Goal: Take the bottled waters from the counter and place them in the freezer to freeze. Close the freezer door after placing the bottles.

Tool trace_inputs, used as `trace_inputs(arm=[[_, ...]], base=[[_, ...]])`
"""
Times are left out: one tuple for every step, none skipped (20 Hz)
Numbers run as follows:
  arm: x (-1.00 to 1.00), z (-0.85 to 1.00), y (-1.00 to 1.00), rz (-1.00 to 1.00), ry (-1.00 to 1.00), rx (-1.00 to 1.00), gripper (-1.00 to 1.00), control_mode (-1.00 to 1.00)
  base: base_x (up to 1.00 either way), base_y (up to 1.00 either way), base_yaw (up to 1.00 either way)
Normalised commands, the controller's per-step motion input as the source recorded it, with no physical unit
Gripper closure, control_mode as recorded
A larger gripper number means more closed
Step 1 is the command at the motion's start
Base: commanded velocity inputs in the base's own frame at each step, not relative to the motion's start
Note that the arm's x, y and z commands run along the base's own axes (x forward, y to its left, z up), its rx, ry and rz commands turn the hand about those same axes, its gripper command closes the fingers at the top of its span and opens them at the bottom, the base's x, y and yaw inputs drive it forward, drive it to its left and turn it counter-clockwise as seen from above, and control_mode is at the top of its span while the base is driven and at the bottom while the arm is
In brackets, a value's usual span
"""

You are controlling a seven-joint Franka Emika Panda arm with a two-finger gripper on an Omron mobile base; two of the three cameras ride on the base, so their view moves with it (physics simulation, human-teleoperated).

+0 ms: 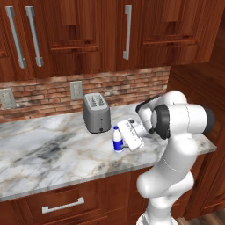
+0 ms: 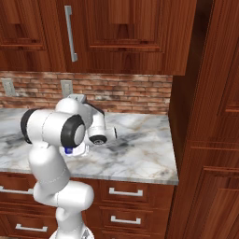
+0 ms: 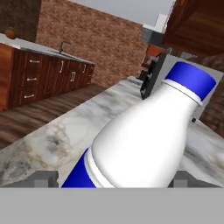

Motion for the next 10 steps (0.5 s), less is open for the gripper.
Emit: trace_inputs(arm=[[-0.46, 0.06, 0.00, 0.00, -0.14, 0.00, 1.00, -1.00], [-0.49, 0.17, 0.00, 0.00, -0.15, 0.00, 1.00, -1.00], [-0.47, 0.32, 0.00, 0.00, -0.16, 0.00, 1.00, -1.00], [-0.40, 0.40, 0.00, -0.02, -0.15, 0.00, 1.00, -1.00], [-0.36, 0.44, 0.00, -0.03, -0.15, 0.00, 1.00, -1.00], [-0.42, 0.46, 0.00, -0.03, -0.18, 0.00, 1.00, -1.00], [-0.48, 0.49, 0.00, -0.03, -0.21, 0.00, 1.00, -1.00], [-0.46, 0.54, 0.00, -0.04, -0.23, 0.00, 1.00, -1.00], [-0.36, 0.60, 0.00, -0.06, -0.23, 0.00, 1.00, -1.00], [-0.37, 0.62, 0.00, -0.06, -0.23, 0.00, 1.00, -1.00]], base=[[0.00, 0.00, 0.00], [0.00, 0.00, 0.00], [0.00, 0.00, 0.00], [0.00, 0.00, 0.00], [0.00, 0.00, 0.00], [0.00, 0.00, 0.00], [0.00, 0.00, 0.00], [0.00, 0.00, 0.00], [0.00, 0.00, 0.00], [0.00, 0.00, 0.00]])
